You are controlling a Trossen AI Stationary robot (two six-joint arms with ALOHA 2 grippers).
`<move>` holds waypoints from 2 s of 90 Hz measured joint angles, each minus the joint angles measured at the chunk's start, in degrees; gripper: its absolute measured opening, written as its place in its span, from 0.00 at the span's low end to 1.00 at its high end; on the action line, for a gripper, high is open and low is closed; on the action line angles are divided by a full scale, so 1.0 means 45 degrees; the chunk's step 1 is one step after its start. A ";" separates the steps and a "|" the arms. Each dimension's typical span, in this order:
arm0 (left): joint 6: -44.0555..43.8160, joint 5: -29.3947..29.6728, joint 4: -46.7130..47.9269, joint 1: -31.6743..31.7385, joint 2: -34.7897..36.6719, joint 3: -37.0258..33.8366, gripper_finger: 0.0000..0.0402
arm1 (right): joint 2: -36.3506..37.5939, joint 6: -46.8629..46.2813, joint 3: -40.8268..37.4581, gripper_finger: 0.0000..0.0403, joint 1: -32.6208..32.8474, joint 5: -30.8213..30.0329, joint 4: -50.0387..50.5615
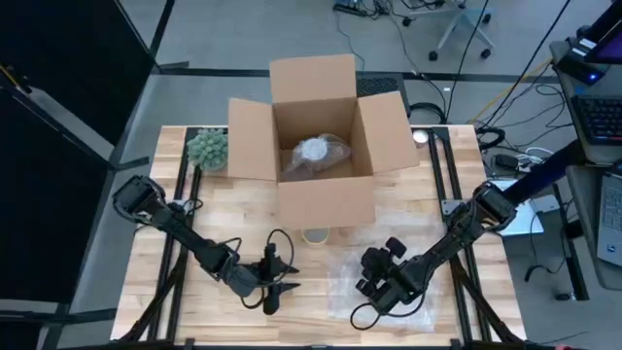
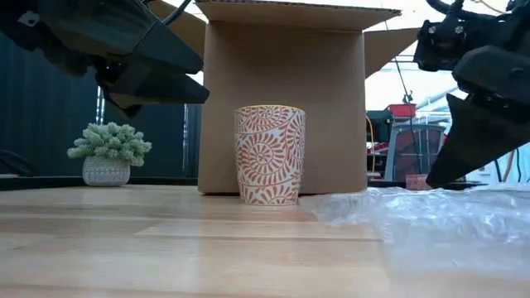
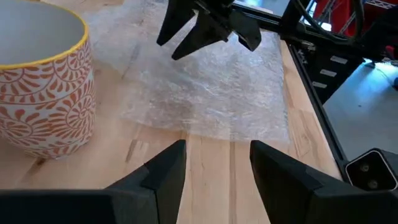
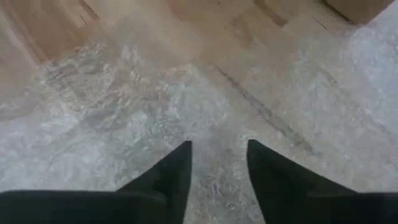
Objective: Wrap mug
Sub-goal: Wrap the yellow patterned mug with bubble wrap
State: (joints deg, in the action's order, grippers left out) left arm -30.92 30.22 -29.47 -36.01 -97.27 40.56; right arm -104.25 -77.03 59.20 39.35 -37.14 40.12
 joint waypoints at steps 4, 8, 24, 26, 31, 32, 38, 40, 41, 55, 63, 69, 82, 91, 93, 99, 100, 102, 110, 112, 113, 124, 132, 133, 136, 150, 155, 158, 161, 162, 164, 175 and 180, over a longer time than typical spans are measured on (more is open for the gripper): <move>-0.0013 0.0000 0.0000 0.0000 0.0004 0.0000 0.41 | 0.0003 0.0096 0.0003 0.44 0.0000 0.0117 0.0003; -0.0039 -0.0003 0.0000 0.0000 0.0004 0.0000 0.41 | 0.0092 0.0393 0.0015 0.46 -0.0010 0.0464 0.0021; -0.0046 -0.0505 -0.0012 -0.0022 0.0004 0.0000 0.41 | 0.1235 0.0611 0.0039 0.53 0.0175 0.1552 0.0621; -0.0044 -0.0519 -0.0014 -0.0024 0.0004 0.0000 0.41 | 0.1414 0.0606 0.0039 0.53 0.0244 0.1583 0.0802; -0.0044 -0.0520 -0.0010 -0.0024 0.0004 0.0000 0.41 | 0.1917 0.0425 0.0039 0.55 0.0421 0.1587 0.1480; -0.0047 -0.0520 -0.0013 -0.0021 0.0004 0.0000 0.41 | 0.2027 0.0345 0.0039 0.55 0.0466 0.1588 0.1661; -0.0045 -0.0518 -0.0010 -0.0016 0.0004 0.0000 0.41 | 0.2733 -0.0452 -0.0021 0.56 0.0761 0.1592 0.2898; -0.0044 -0.0519 -0.0005 -0.0015 0.0004 0.0000 0.41 | 0.2974 -0.0859 -0.0085 0.56 0.0868 0.1575 0.3289; -0.0044 -0.0520 -0.0002 -0.0015 0.0004 0.0000 0.41 | 0.3097 -0.1047 -0.0127 0.56 0.0922 0.1555 0.3493; -0.0043 -0.0719 -0.0001 -0.0024 0.0004 0.0000 0.41 | 0.4806 -0.3554 -0.1791 0.56 0.1543 0.1760 0.3988; -0.0005 -0.0719 0.0003 -0.0024 0.0004 0.0000 0.41 | 0.5659 -0.4238 -0.3410 0.56 0.1825 0.2165 0.2063; 0.0005 -0.0719 0.0001 -0.0024 0.0004 0.0000 0.41 | 0.6140 -0.4711 -0.4538 0.56 0.2016 0.2233 0.0604; 0.0041 -0.0719 0.0010 -0.0024 0.0004 0.0000 0.41 | 0.6587 -0.5136 -0.6026 0.56 0.2107 0.2270 -0.1282; 0.0039 -0.0719 0.0019 -0.0024 0.0004 0.0000 0.41 | 0.6596 -0.4991 -0.6229 0.56 0.1970 0.2276 -0.1386; 0.0039 -0.0719 0.0015 -0.0024 0.0004 0.0000 0.41 | 0.6596 -0.4882 -0.6232 0.56 0.1915 0.2242 -0.1366; 0.0039 -0.0719 0.0015 -0.0024 0.0004 0.0000 0.41 | 0.6596 -0.4518 -0.6232 0.56 0.1812 0.2194 -0.1407; 0.0039 -0.0719 0.0015 -0.0024 0.0004 0.0000 0.41 | 0.6596 -0.4454 -0.6232 0.56 0.1796 0.2180 -0.1431; 0.0039 -0.0719 0.0016 -0.0024 0.0004 0.0000 0.41 | 0.6596 -0.4338 -0.6232 0.56 0.1769 0.2182 -0.1497; 0.0039 -0.0719 0.0015 -0.0024 0.0004 0.0000 0.41 | 0.6596 -0.3934 -0.6232 0.56 0.1744 0.2183 -0.1710; 0.0039 -0.0719 0.0015 -0.0024 0.0004 0.0000 0.41 | 0.6596 -0.3868 -0.6232 0.56 0.1744 0.2180 -0.1703; 0.0039 -0.0719 0.0015 -0.0023 0.0004 0.0000 0.41 | 0.6596 -0.3834 -0.6232 0.56 0.1742 0.2177 -0.1695; 0.0038 -0.0719 0.0015 -0.0015 0.0004 0.0000 0.41 | 0.6596 -0.3726 -0.6232 0.56 0.1656 0.2160 -0.1170; 0.0034 -0.0719 0.0010 -0.0015 0.0004 0.0000 0.41 | 0.6596 -0.3658 -0.6232 0.56 0.1517 0.2147 -0.0953; 0.0034 -0.0719 0.0012 -0.0015 0.0004 0.0000 0.41 | 0.6596 -0.3624 -0.6232 0.56 0.1494 0.2152 -0.0945; 0.0029 -0.0719 0.0010 -0.0015 0.0004 0.0000 0.41 | 0.6596 -0.3476 -0.6232 0.56 0.1447 0.2205 -0.0968; 0.0000 -0.0719 0.0010 -0.0015 0.0004 0.0000 0.41 | 0.6596 -0.2179 -0.6234 0.56 0.1336 0.2914 -0.1649; -0.0009 -0.0719 0.0006 -0.0015 0.0004 0.0000 0.41 | 0.6596 -0.1656 -0.6237 0.54 0.1336 0.3235 -0.2113; -0.0019 -0.0719 0.0010 -0.0015 0.0004 0.0000 0.41 | 0.6596 -0.1351 -0.6237 0.53 0.1336 0.3336 -0.2330; -0.0024 -0.0719 0.0010 -0.0015 0.0004 0.0000 0.41 | 0.6596 -0.1034 -0.6237 0.51 0.1336 0.3360 -0.2512; -0.0024 -0.0719 0.0009 -0.0015 0.0004 0.0000 0.41 | 0.6596 -0.0925 -0.6237 0.51 0.1336 0.3361 -0.2588; -0.0024 -0.0719 0.0005 -0.0015 0.0004 0.0000 0.41 | 0.6596 -0.0700 -0.6237 0.49 0.1336 0.3371 -0.2744; -0.0034 -0.0719 0.0005 -0.0015 0.0004 0.0000 0.41 | 0.6596 0.0353 -0.6237 0.41 0.1336 0.3380 -0.3585; -0.0034 -0.0719 0.0005 -0.0015 0.0004 0.0000 0.41 | 0.6596 0.0774 -0.6237 0.38 0.1334 0.3473 -0.3957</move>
State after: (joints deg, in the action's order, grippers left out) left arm -31.07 26.98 -29.45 -36.07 -97.25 40.56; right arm -74.56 -73.55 31.14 45.36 -21.51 22.31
